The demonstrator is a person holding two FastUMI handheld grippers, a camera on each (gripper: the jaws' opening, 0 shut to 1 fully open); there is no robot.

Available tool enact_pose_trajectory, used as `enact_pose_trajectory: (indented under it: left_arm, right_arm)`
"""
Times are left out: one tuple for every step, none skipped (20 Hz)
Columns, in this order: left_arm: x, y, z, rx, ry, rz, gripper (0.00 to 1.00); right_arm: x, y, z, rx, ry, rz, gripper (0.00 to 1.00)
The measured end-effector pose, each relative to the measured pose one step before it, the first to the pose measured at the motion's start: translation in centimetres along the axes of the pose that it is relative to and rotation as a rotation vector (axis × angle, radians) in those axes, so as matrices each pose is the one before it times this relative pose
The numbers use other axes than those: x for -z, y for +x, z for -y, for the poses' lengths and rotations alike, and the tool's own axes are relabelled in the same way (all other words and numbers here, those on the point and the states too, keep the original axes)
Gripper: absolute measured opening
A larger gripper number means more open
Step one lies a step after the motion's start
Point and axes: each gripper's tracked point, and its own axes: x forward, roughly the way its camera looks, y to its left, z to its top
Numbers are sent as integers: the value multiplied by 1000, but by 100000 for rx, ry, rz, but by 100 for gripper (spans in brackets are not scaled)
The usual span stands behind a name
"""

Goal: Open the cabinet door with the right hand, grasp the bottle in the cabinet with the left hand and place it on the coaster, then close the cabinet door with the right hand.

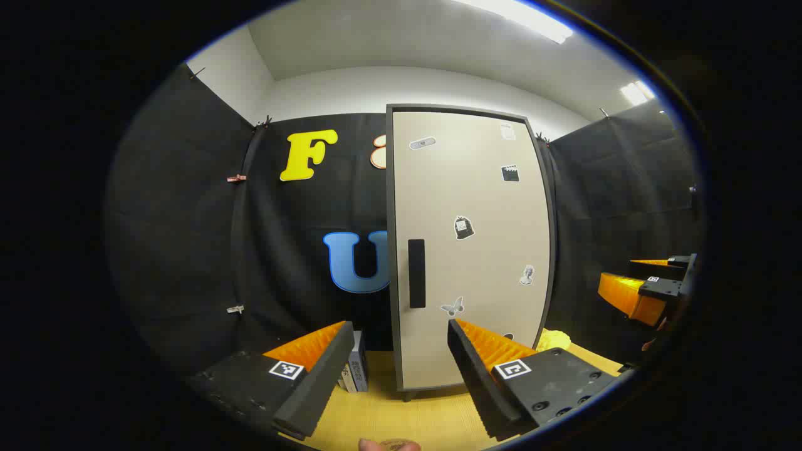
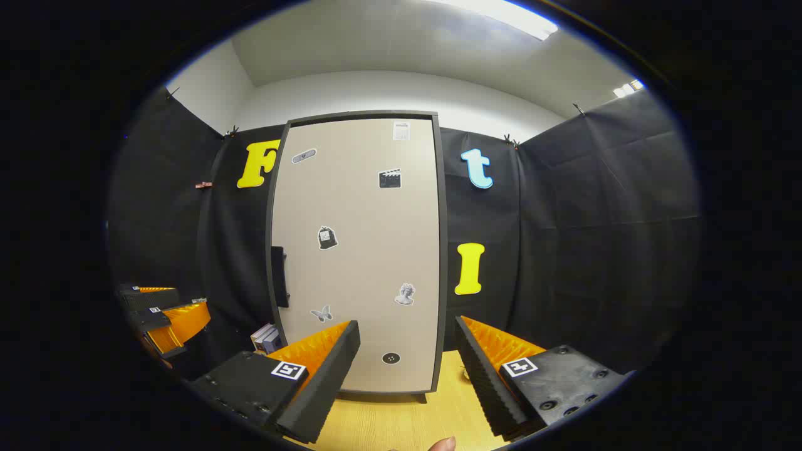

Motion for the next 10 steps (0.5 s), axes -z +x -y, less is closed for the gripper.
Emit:
enact_pose_trajectory:
  left_arm:
    - [29, -41, -52, 114, -32, 151, 95]
    - [-146, 61, -90, 173, -47, 131, 95]
    - [-15, -76, -58, 204, 124, 284, 95]
    - [68, -26, -92, -54, 190, 107, 95]
    - [-60, 88, -56, 150, 134, 53, 95]
    - [57, -102, -46, 130, -85, 6, 95]
    - [35, -5, -54, 90, -298, -195, 95]
    - [33, -80, -106, 16, -384, -150, 95]
    - [124, 38, -135, 8, -385, -262, 95]
    - [162, 109, -139, -23, -157, -211, 95]
  right_arm:
    - [-72, -18, 1, 294, 13, 205, 98]
    - [-90, 9, -128, 160, -81, 148, 98]
    - [70, -9, -134, -162, -57, -116, 98]
    - [20, -62, -154, -50, 0, -24, 98]
    - [-8, -1, -134, -229, 219, -65, 98]
    - [25, -73, -201, -160, 264, -134, 98]
    - [-3, -25, -116, -264, -78, -12, 98]
    - [7, -54, -98, -34, -367, -54, 98]
    - [26, -34, -95, -36, -253, 48, 98]
    - [14, -33, -87, -66, -74, -42, 98]
